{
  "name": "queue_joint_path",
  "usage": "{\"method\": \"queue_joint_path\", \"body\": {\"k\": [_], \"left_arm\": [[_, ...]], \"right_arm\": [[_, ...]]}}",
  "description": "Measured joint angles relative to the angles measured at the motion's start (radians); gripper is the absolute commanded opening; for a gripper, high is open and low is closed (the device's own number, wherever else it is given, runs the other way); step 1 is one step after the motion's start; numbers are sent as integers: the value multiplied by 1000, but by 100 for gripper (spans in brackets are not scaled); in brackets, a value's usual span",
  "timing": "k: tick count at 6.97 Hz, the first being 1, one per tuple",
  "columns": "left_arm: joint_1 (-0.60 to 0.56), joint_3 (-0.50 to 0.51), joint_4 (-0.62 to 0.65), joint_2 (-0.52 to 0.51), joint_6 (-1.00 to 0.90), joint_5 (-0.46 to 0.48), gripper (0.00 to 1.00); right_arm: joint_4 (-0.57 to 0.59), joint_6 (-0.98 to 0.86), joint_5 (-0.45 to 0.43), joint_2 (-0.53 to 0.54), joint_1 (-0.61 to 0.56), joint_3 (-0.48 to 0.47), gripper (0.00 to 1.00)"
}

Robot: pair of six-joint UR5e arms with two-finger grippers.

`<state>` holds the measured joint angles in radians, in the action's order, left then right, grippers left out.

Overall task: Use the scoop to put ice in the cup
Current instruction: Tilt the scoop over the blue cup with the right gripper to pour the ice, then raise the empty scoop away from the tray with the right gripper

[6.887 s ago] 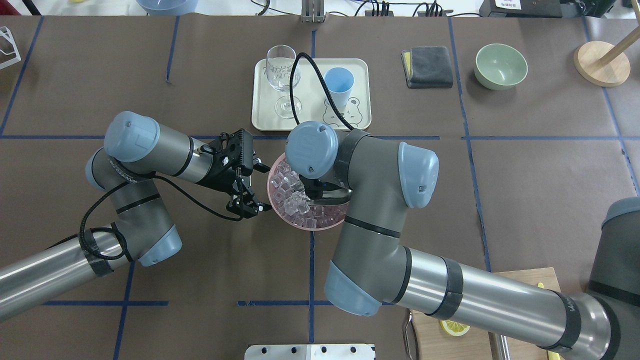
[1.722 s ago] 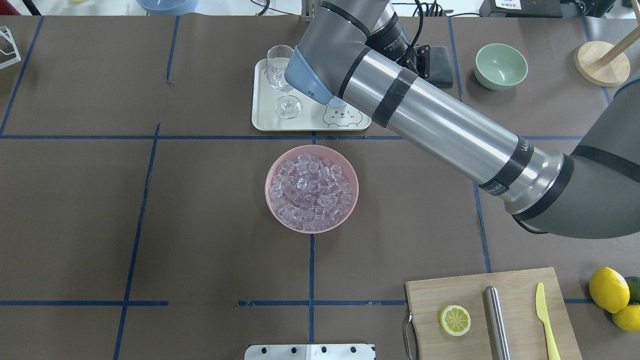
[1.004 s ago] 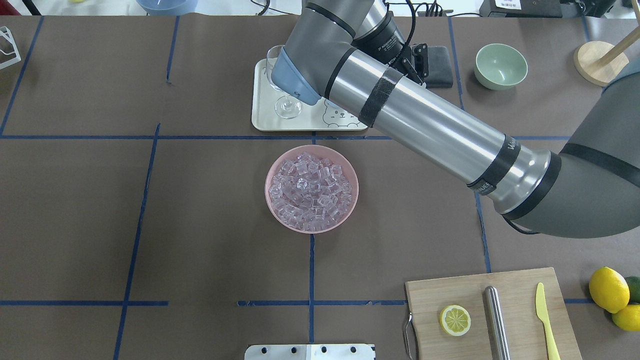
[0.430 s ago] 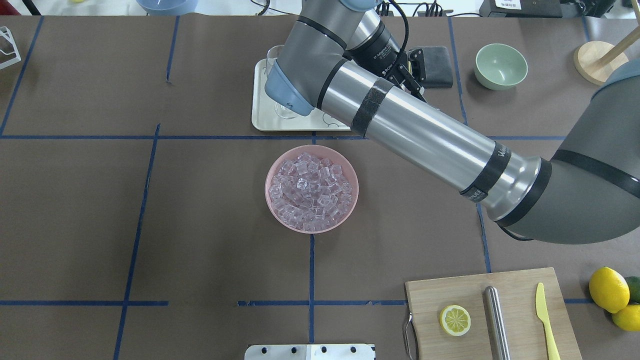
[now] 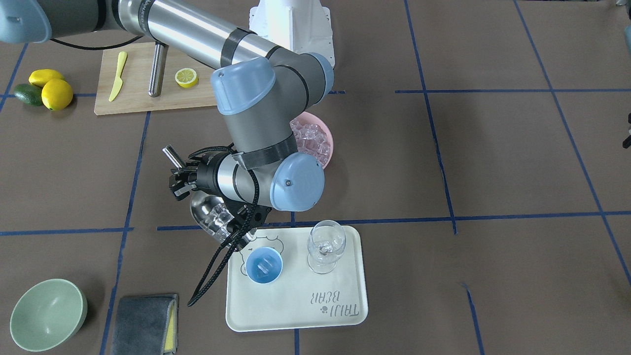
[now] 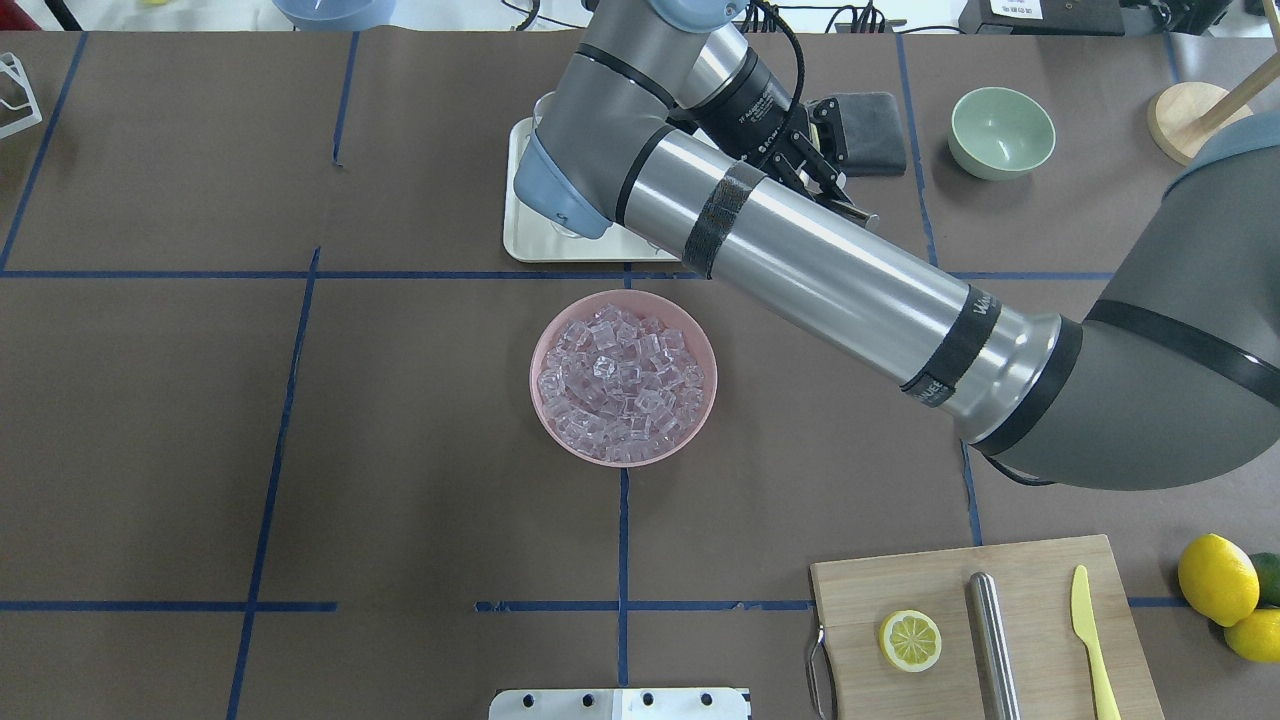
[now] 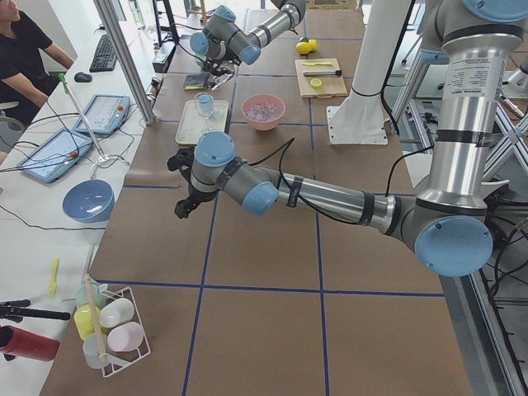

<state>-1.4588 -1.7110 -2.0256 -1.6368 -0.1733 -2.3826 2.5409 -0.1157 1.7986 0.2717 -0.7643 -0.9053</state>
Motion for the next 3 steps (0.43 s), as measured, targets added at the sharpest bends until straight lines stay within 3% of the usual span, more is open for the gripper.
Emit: {"method": "queue_joint_path", "body": {"k": [3], "left_arm": [[-1,0,-2,7,-7,-3,100]], "right_arm": [[17,-5,-3,-10,0,5,0]]}}
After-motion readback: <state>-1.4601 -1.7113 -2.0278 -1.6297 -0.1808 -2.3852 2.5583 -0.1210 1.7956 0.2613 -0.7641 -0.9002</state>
